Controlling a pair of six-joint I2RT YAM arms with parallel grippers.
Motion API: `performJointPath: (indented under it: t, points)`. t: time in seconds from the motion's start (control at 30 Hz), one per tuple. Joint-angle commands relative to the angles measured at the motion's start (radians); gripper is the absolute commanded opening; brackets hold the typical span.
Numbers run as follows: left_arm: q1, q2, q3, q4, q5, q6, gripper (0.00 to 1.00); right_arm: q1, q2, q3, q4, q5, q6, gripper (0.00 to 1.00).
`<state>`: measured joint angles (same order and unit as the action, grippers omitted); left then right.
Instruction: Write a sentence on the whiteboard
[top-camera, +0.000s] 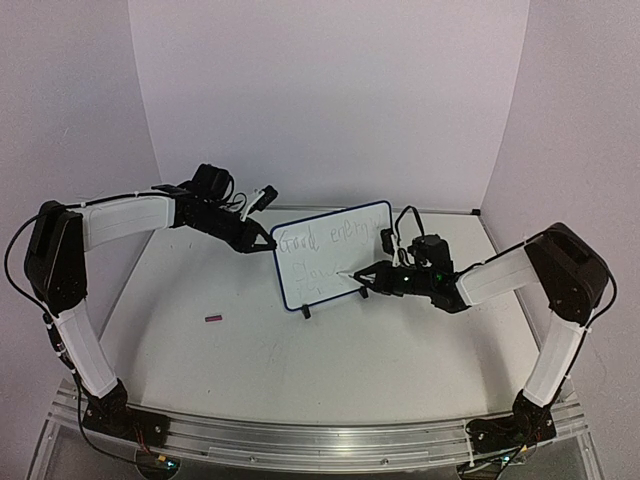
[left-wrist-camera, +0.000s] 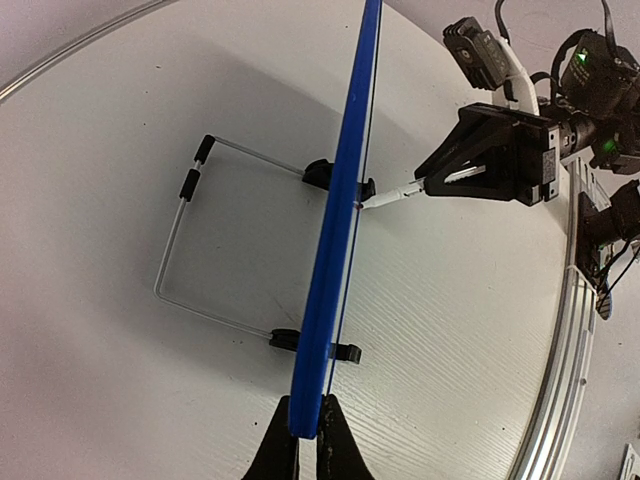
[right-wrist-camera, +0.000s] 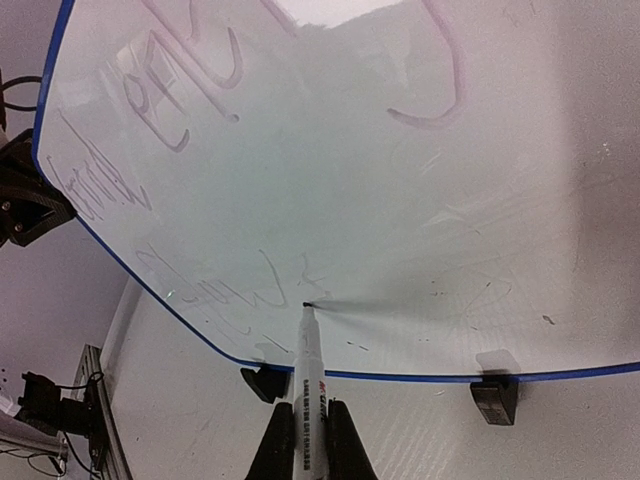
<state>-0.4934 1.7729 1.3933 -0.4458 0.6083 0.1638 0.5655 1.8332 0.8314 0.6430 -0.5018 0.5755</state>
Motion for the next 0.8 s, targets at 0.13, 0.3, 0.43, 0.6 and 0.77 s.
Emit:
performJointPath:
  t: [0.13,0.3,0.43,0.6,0.77]
  points:
    - [-0.025,0.063,-0.012,-0.109,-0.079,0.047,0.0,-0.005,-0.161,-0.094,0.044,0.079,-0.014,0.0]
    - [-0.027,0.063,-0.013,-0.109,-0.078,0.048,0.0,-0.004,-0.163,-0.117,0.043,0.118,-0.01,0.0]
    - [-0.028,0.063,-0.013,-0.109,-0.079,0.047,0.0,-0.005,-0.121,-0.092,0.043,0.116,-0.008,0.0]
    - [-0.028,0.063,-0.013,-0.108,-0.082,0.047,0.0,-0.006,-0.09,-0.07,0.043,0.141,-0.007,0.0]
    - [-0.028,0.064,-0.012,-0.108,-0.08,0.047,0.0,-0.006,-0.069,-0.05,0.043,0.142,-0.009,0.0]
